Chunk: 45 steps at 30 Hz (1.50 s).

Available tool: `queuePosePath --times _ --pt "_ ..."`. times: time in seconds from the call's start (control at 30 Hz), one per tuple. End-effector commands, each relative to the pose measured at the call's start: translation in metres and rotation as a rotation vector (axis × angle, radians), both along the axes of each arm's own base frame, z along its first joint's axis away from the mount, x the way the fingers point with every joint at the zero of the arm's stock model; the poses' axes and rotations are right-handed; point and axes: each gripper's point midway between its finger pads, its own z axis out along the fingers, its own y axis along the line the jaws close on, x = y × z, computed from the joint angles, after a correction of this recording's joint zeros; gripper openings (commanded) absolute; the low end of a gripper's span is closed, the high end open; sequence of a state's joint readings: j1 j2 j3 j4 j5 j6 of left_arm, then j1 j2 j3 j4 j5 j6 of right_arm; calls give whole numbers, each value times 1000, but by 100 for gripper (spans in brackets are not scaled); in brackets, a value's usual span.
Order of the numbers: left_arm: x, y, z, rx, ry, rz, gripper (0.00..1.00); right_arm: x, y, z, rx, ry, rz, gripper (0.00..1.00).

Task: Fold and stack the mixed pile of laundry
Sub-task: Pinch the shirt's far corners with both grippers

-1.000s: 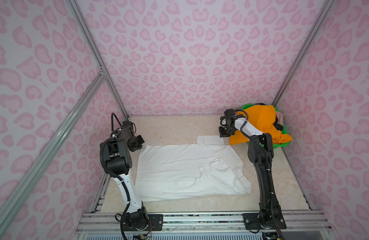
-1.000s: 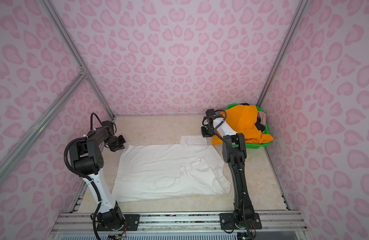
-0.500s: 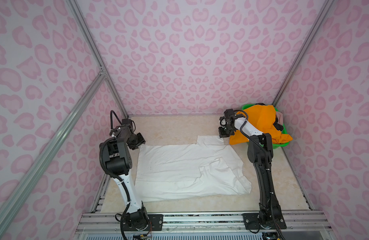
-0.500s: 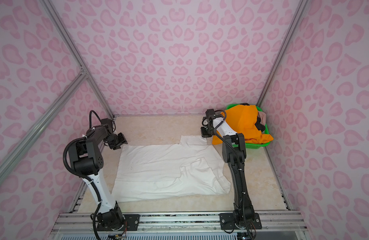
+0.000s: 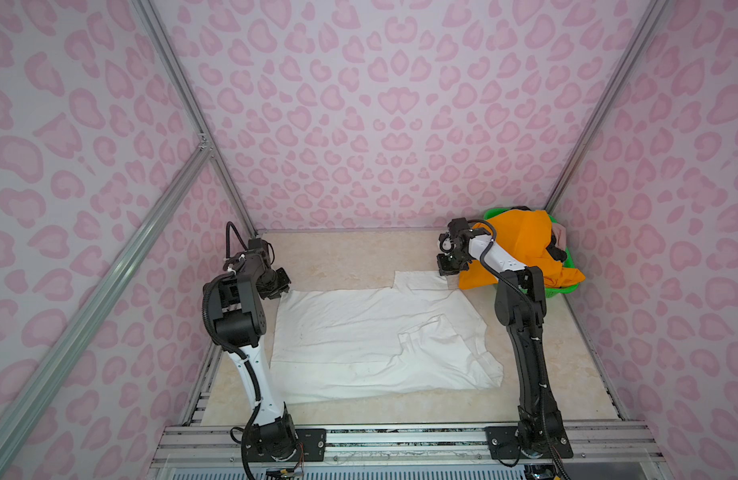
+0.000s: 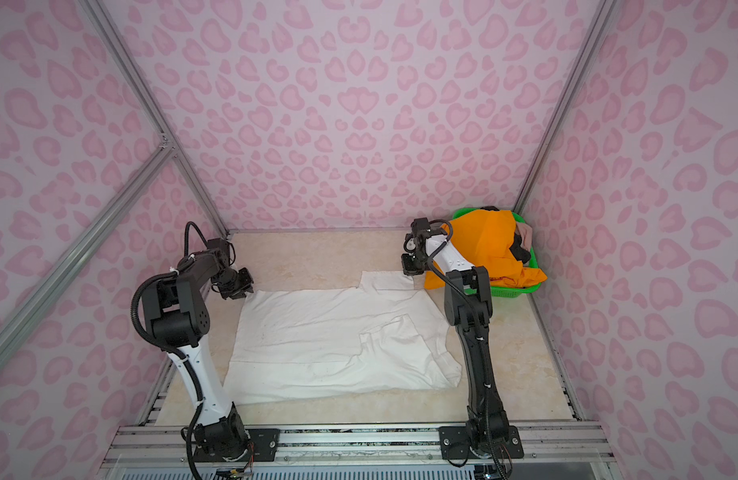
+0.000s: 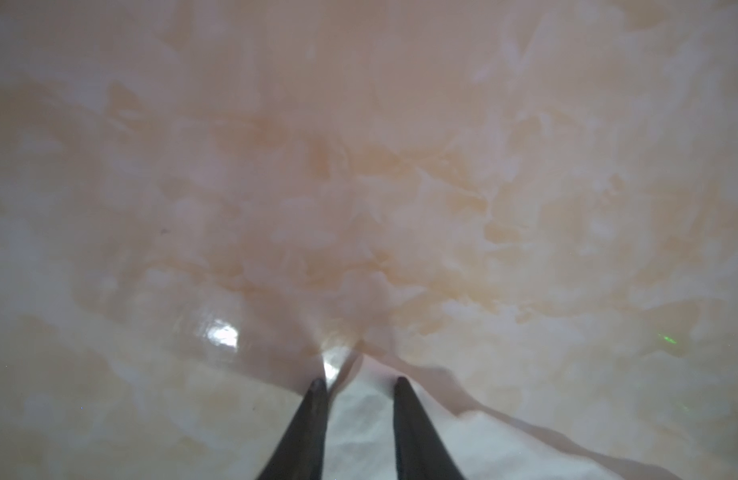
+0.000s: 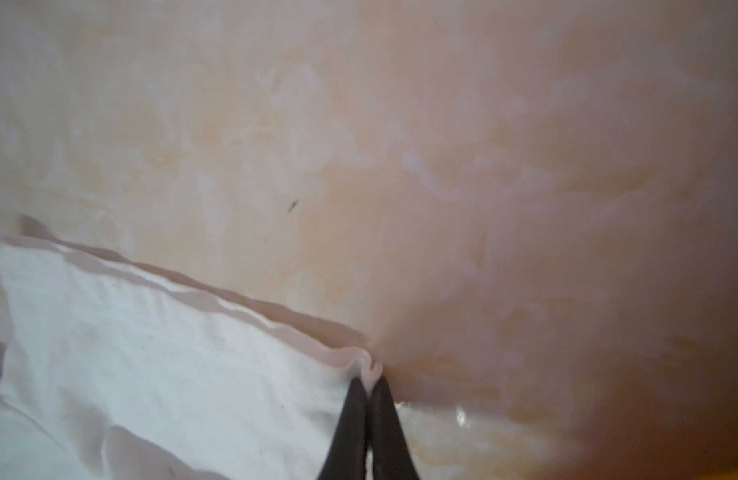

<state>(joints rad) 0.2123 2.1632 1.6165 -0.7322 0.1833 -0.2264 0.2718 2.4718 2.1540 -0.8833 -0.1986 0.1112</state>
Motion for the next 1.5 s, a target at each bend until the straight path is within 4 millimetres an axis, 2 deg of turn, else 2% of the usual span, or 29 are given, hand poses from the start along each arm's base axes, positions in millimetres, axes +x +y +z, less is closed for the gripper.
queuePosePath --times 0.0,0.3,0.47,0.67,1.0,1.07,1.1,1.13,1.4,1.47 --pt "-21 10 -9 63 85 22 20 -12 -1 -6 -8 51 7 2" --pt "-18 7 -5 49 60 33 12 -12 -1 -4 -5 48 10 1" --pt "-17 3 0 39 42 34 3 -12 0 -3 -1 41 14 1" --pt "-13 -1 22 24 -18 42 3 -12 3 4 19 25 32 0" --pt "-1 2 70 39 -128 54 3 -4 13 55 85 -134 87 0" --pt "-1 2 76 40 -138 53 3 -5 14 59 87 -143 100 0" --pt "-2 2 79 41 -142 54 3 -6 13 57 83 -139 103 0" --pt "-4 2 81 42 -143 54 3 -7 13 71 87 -160 107 0" --pt "-26 3 99 59 -166 60 3 -27 7 100 78 -221 130 0" --pt "-24 0 93 46 -165 31 17 -29 7 103 83 -220 134 0"
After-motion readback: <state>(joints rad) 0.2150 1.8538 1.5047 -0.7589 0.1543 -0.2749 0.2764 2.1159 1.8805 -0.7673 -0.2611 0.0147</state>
